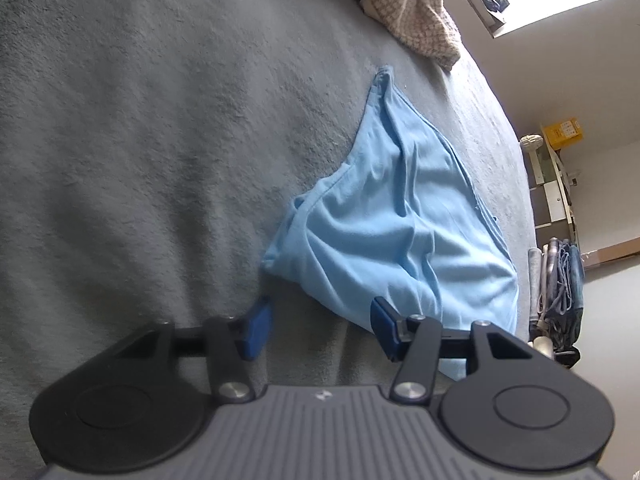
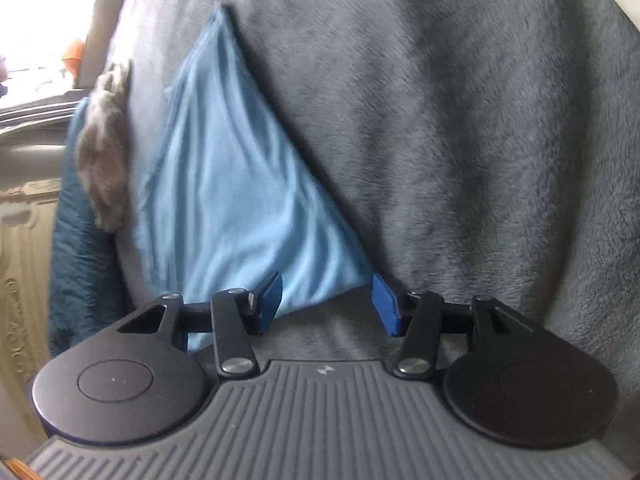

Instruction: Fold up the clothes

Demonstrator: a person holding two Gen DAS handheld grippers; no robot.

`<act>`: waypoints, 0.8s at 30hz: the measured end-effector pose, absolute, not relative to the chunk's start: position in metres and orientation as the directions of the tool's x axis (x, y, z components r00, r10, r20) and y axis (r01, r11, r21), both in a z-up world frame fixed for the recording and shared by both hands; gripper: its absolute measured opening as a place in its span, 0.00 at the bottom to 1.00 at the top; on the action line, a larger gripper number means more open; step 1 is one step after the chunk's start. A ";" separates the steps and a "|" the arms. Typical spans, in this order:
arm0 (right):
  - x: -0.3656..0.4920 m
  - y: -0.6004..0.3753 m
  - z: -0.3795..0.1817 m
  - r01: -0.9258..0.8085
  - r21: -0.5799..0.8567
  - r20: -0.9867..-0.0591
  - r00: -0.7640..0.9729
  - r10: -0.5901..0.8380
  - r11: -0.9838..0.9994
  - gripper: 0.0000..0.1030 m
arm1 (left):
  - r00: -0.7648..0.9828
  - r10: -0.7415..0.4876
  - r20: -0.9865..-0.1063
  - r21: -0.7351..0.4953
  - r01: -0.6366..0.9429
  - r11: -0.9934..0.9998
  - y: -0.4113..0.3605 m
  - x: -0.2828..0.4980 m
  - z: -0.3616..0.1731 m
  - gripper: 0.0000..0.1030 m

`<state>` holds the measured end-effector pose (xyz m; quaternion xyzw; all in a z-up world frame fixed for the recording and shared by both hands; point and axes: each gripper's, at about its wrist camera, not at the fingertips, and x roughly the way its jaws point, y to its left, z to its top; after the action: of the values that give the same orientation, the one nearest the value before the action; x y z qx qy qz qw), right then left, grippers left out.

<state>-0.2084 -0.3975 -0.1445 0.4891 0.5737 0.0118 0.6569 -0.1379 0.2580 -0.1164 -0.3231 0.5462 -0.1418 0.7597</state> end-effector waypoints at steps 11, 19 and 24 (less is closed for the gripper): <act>-0.201 -0.369 -0.116 0.367 0.619 -0.780 0.391 0.489 0.694 0.04 | 0.388 -0.531 -0.754 -0.622 -0.160 0.766 0.246 -0.126 -0.124 0.45; -0.205 -0.388 -0.131 0.433 0.599 -0.797 0.397 0.455 0.673 0.04 | 0.393 -0.532 -0.750 -0.623 -0.152 0.767 0.250 -0.125 -0.125 0.40; -0.203 -0.394 -0.143 0.478 0.666 -0.746 0.411 0.523 0.573 0.08 | 0.387 -0.568 -0.727 -0.660 -0.164 0.733 0.260 -0.132 -0.124 0.44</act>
<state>-0.2035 -0.3940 -0.1434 0.4615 0.5422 0.0162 0.7020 -0.1323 0.2603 -0.1244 -0.3402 0.5375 -0.1328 0.7601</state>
